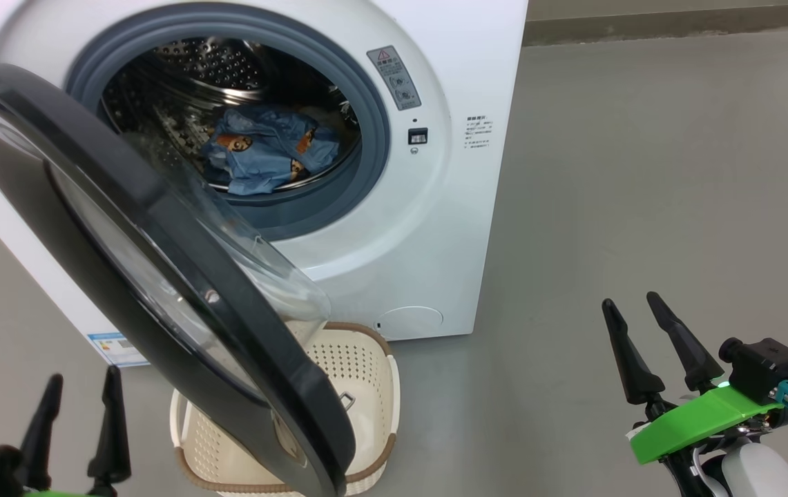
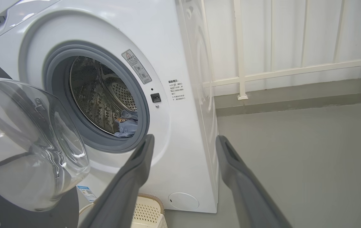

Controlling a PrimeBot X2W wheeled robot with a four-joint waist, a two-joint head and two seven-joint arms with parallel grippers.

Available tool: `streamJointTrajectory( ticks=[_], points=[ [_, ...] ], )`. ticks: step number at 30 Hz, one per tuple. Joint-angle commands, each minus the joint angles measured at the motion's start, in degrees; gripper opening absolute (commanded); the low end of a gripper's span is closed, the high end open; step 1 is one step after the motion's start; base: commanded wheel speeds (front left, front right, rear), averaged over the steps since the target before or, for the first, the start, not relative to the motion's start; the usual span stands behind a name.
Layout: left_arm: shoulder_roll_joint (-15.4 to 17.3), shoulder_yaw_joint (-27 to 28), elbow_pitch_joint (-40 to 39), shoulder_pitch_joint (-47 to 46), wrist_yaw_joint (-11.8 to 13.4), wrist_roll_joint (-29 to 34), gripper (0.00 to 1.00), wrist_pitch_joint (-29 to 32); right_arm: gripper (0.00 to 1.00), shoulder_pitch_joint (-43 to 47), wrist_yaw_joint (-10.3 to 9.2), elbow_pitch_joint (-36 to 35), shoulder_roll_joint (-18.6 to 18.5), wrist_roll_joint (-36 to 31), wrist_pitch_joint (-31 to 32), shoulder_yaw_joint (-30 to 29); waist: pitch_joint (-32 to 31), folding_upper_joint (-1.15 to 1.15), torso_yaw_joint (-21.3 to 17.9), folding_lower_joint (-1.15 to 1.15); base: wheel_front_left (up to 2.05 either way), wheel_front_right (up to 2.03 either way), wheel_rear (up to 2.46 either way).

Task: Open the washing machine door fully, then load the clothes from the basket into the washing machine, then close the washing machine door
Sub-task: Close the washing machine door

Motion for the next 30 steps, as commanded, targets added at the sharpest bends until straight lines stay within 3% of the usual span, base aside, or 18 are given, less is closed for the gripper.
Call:
streamJointTrajectory(
  ticks=[1,12,30],
  points=[
    [1.0,1.7,-0.4,-1.6,0.0,0.9,1.0,-1.0,1.0,-0.5,0.09,-1.6,-0.7,-0.8,-0.3,0.9,0.0,0.0,0.0,0.0,0.0,0.0,0.0],
    [-0.6,1.2,5.2,-3.1,0.9,4.5,1.0,-3.9,1.0,-0.4,0.09,-1.5,-0.9,-1.0,-0.3,1.1,0.2,0.0,0.2,0.0,0.0,0.0,0.0],
    [-2.2,1.7,5.5,-3.5,0.9,5.4,1.0,-4.1,1.0,-1.7,0.09,-1.4,-1.6,-0.9,-0.3,2.1,0.6,0.0,1.2,0.0,0.0,0.0,0.0]
  ],
)
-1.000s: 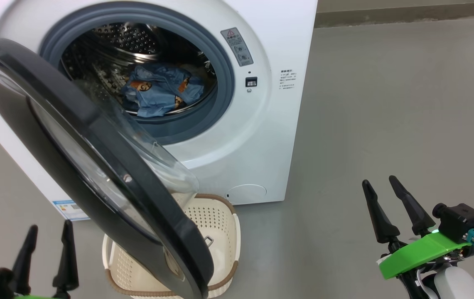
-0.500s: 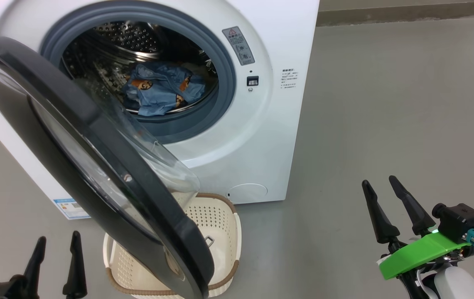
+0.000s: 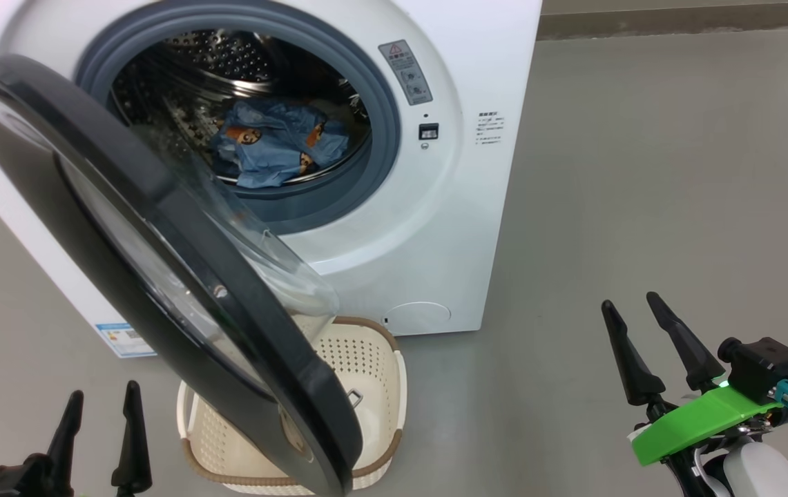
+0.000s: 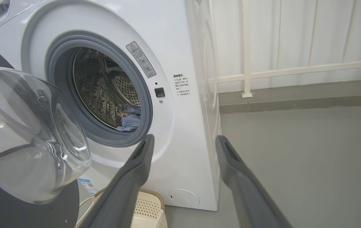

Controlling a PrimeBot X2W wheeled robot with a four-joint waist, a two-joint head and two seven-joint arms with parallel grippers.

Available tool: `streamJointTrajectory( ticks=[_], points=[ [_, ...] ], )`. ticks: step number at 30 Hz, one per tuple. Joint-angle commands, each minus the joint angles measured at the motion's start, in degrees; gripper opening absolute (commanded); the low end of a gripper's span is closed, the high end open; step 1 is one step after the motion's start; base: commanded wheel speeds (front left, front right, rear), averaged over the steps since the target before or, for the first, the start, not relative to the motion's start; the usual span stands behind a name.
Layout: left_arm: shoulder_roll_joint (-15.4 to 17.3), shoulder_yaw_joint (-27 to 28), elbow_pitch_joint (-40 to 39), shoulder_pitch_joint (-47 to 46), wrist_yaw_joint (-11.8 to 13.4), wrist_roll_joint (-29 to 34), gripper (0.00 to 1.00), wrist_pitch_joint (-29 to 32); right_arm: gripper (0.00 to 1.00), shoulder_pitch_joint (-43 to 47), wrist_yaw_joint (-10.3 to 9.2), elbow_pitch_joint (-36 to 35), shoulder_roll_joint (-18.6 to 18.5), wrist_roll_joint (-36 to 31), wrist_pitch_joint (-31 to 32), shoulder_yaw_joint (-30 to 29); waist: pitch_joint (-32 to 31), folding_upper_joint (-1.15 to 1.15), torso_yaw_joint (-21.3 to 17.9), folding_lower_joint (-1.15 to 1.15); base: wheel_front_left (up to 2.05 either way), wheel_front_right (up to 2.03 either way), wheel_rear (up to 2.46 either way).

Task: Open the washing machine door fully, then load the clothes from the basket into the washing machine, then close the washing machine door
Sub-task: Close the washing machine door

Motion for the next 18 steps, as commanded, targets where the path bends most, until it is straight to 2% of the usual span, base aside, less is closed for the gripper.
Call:
streamJointTrajectory(
  ticks=[1,2,3,4,5,6,7,16,18],
  points=[
    [0.7,2.1,-1.5,-2.5,0.3,0.7,1.0,-0.8,1.0,-1.8,0.09,-1.5,-0.7,-0.5,-0.3,1.5,0.1,0.0,0.3,0.0,0.0,0.0,0.0],
    [0.6,2.0,-1.5,-2.5,0.3,0.8,1.0,-0.8,1.0,-2.0,0.09,-1.6,-0.7,-0.5,-0.3,1.7,0.2,0.0,0.6,0.0,0.0,0.0,0.0],
    [0.4,2.0,-1.4,-2.5,0.3,0.8,1.0,-0.8,0.87,-2.2,0.09,-2.0,-0.8,-0.6,-0.3,1.9,0.2,0.0,0.9,0.0,0.0,0.0,0.0],
    [0.3,2.0,-1.3,-2.5,0.3,0.7,1.0,-0.8,0.5,-2.4,0.09,-2.5,-0.9,-0.6,-0.3,2.1,0.3,0.0,1.2,0.0,0.0,0.0,0.0],
    [0.2,2.0,-1.2,-2.6,0.3,0.7,1.0,-0.8,0.35,-2.6,0.09,-2.9,-0.9,-0.7,-0.3,2.3,0.3,0.0,1.5,0.0,0.0,0.0,0.0],
    [0.2,2.0,-1.2,-2.6,0.3,0.8,1.0,-0.8,0.14,-2.8,0.09,-3.3,-1.0,-0.7,-0.3,2.6,0.3,0.0,1.8,0.0,0.0,0.0,0.0],
    [0.1,1.9,-1.1,-2.6,0.2,0.8,1.0,-0.8,0.0,-3.0,0.09,-3.9,-1.0,-0.7,-0.3,2.8,0.3,0.0,2.2,0.0,0.0,0.0,0.0],
    [-0.8,0.8,0.0,-2.9,0.1,0.7,1.0,-0.8,0.0,-4.5,0.09,-10.7,-0.1,1.1,-0.3,5.2,-0.4,0.0,5.7,0.0,0.0,0.0,0.0],
    [-1.0,0.4,0.4,-3.0,0.0,0.6,1.0,-0.8,0.0,-5.2,0.09,-14.5,0.5,2.1,-0.3,6.5,-0.8,0.0,7.1,0.0,0.0,0.0,0.0]
  ],
)
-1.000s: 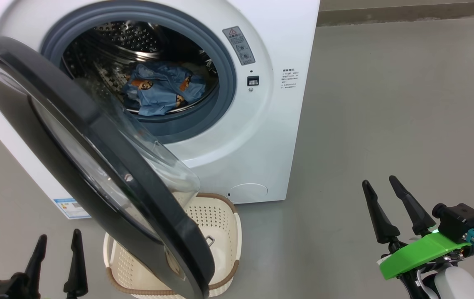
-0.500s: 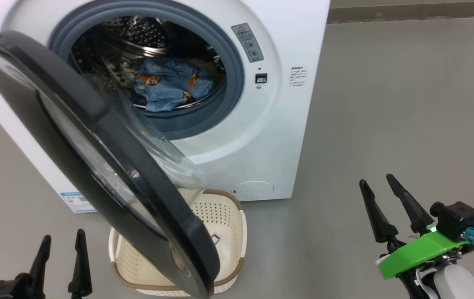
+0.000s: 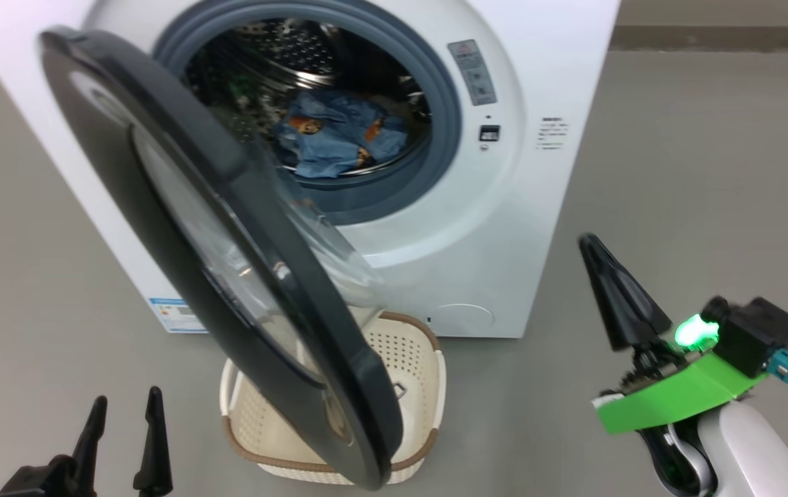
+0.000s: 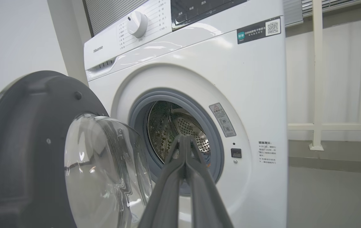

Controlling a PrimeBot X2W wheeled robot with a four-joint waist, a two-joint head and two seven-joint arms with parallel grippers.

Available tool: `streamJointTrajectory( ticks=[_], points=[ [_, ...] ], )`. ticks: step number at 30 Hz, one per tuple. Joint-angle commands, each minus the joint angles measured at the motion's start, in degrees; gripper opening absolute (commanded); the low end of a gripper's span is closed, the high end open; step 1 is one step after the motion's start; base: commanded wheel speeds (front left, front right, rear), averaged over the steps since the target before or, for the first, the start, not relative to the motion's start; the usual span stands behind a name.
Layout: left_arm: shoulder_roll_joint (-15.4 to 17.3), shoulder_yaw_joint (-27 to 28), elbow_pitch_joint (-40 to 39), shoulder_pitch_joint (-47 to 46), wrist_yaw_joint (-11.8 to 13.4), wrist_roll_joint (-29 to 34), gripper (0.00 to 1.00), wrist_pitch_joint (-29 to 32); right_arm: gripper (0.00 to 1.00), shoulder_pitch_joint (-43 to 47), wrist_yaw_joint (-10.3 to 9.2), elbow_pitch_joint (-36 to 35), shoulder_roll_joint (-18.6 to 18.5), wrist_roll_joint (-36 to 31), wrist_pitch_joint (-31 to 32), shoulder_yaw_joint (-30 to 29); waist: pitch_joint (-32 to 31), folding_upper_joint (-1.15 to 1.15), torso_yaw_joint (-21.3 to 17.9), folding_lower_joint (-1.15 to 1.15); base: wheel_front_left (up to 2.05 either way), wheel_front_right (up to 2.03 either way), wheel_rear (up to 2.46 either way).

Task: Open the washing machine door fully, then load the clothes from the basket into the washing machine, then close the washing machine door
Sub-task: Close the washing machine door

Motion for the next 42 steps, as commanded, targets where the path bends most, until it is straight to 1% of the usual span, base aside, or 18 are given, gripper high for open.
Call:
streamJointTrajectory(
  ticks=[1,12,16,19,24,30,34,41,42],
  points=[
    [0.6,1.7,-0.8,-2.9,0.1,0.4,1.0,-0.8,0.0,-2.6,0.09,-3.1,0.2,0.5,-0.3,2.0,-0.6,0.0,1.6,0.0,0.0,0.0,0.0],
    [0.3,1.3,1.0,-2.6,-0.1,-0.6,1.0,-0.8,0.0,-6.4,0.09,-14.5,1.7,3.3,-0.3,10.6,-1.6,0.0,5.4,0.0,0.0,0.0,0.0],
    [0.2,1.5,1.2,-2.5,-0.1,-0.7,1.0,-0.8,0.0,-6.8,0.09,-17.0,2.0,4.7,-0.3,15.8,-1.8,0.0,6.1,0.0,0.0,0.0,0.0],
    [0.0,1.6,1.6,-2.4,0.0,-1.1,1.0,-0.8,0.0,-6.8,0.09,-17.3,1.7,5.1,-0.3,19.9,-1.9,0.0,6.6,0.0,0.0,0.0,0.0],
    [-0.2,1.6,1.9,-2.7,0.0,-1.3,1.0,-0.8,0.0,-7.0,0.09,-14.9,0.1,4.8,-0.3,25.8,-1.7,0.0,7.0,0.0,0.0,0.0,0.0],
    [-0.6,1.8,2.1,-3.0,0.0,-1.7,1.0,-0.8,0.0,-8.1,0.09,-8.2,-2.0,5.3,-0.3,33.9,-1.3,0.0,7.4,0.0,0.0,0.0,0.0],
    [-0.7,2.2,2.2,-3.2,-0.1,-1.8,1.0,-0.8,0.0,-8.9,0.09,-3.3,-2.0,5.5,-0.3,37.0,-1.0,0.0,7.6,0.0,0.0,0.0,0.0],
    [-0.9,2.5,2.3,-3.4,-0.2,-2.0,1.0,-0.8,0.0,-9.6,0.09,3.1,-1.7,7.4,-0.3,39.4,-0.5,0.0,8.0,0.0,0.0,0.0,0.0],
    [-0.9,2.5,2.3,-3.4,-0.2,-2.0,1.0,-0.8,0.0,-9.6,0.09,3.1,-1.7,7.4,-0.3,39.4,-0.5,0.0,8.0,0.0,0.0,0.0,0.0]
  ],
)
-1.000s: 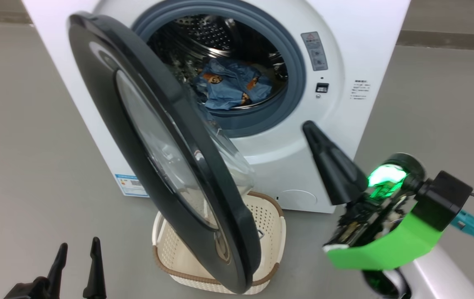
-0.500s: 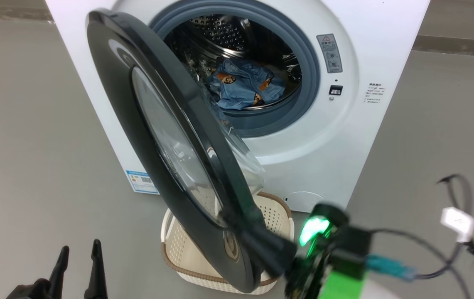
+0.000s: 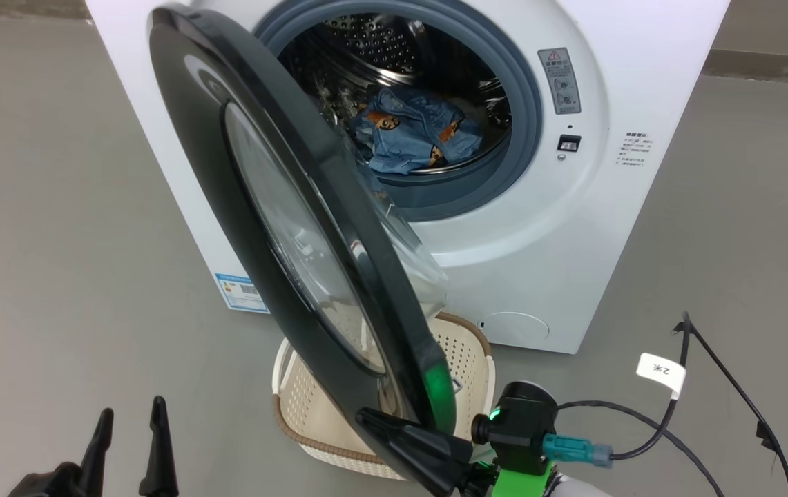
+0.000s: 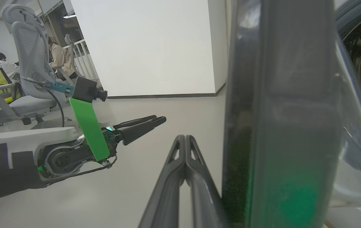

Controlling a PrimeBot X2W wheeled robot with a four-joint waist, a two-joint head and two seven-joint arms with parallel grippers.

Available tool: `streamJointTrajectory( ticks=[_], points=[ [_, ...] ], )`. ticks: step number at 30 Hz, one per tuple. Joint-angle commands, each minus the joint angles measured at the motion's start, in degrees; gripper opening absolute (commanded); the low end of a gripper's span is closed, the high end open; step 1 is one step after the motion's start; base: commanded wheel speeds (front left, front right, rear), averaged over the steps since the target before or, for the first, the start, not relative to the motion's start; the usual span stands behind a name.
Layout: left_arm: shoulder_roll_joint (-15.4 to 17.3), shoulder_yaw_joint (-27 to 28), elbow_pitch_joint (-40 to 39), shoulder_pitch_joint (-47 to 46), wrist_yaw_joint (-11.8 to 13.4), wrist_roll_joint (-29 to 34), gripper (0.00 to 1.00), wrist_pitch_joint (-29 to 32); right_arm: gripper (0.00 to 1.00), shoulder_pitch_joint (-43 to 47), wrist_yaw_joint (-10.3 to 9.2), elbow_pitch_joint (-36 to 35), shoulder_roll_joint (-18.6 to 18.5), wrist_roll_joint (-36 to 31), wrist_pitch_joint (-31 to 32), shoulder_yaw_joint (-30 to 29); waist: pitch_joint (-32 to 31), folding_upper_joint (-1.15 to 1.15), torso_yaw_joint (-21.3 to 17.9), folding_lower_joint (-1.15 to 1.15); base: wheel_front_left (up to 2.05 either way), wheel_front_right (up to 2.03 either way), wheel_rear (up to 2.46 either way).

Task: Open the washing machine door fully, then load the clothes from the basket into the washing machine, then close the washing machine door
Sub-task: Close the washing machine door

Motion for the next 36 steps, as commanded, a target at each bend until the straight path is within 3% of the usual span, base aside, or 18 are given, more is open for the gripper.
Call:
streamJointTrajectory(
  ticks=[1,9,22,36],
  points=[
    [0.6,2.1,-0.9,-3.0,-0.2,-0.5,1.0,-0.4,0.0,-1.0,0.09,-0.6,0.7,0.6,-0.3,0.4,0.1,0.0,0.0,0.0,0.0,0.0,0.0],
    [0.4,2.2,-0.9,-3.3,-0.3,-0.7,1.0,-0.4,0.0,-1.2,0.09,3.7,-0.2,1.6,-0.3,-1.8,0.5,0.0,0.4,0.0,0.0,0.0,0.0],
    [0.8,2.6,-2.0,-5.3,-0.5,-1.1,1.0,-0.4,0.0,-1.6,0.09,5.9,-3.2,-1.3,-0.3,-18.0,6.6,0.0,-0.5,0.0,0.0,0.0,0.0],
    [1.6,2.0,-3.9,-10.7,-0.6,-1.9,1.0,-0.4,0.0,-10.6,0.09,8.6,-5.8,-4.0,-0.3,-29.4,17.0,0.0,-0.8,0.0,0.0,0.0,0.0]
  ],
)
